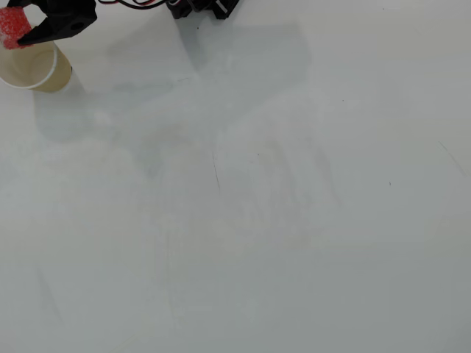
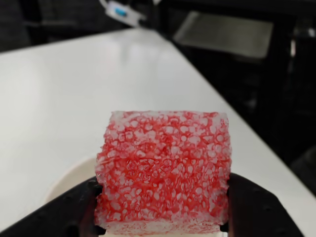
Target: Pick up the cube and drop it in the cup.
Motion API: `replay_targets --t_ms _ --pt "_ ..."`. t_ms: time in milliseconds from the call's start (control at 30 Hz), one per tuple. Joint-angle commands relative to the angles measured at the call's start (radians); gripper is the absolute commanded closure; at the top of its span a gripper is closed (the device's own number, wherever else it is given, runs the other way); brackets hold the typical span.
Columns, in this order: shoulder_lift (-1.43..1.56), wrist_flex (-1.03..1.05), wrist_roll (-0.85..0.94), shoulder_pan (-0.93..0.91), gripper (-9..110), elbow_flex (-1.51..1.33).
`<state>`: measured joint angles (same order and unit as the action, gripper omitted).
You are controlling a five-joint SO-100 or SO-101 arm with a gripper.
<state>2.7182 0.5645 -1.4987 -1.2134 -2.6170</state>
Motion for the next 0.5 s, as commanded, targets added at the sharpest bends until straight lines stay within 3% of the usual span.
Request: replay_targets --t_ms 0,467 --pt "0.014 0.003 -0.005 -0.014 97 0.084" --pt "-0.038 0.002 -0.005 -0.011 97 0.123"
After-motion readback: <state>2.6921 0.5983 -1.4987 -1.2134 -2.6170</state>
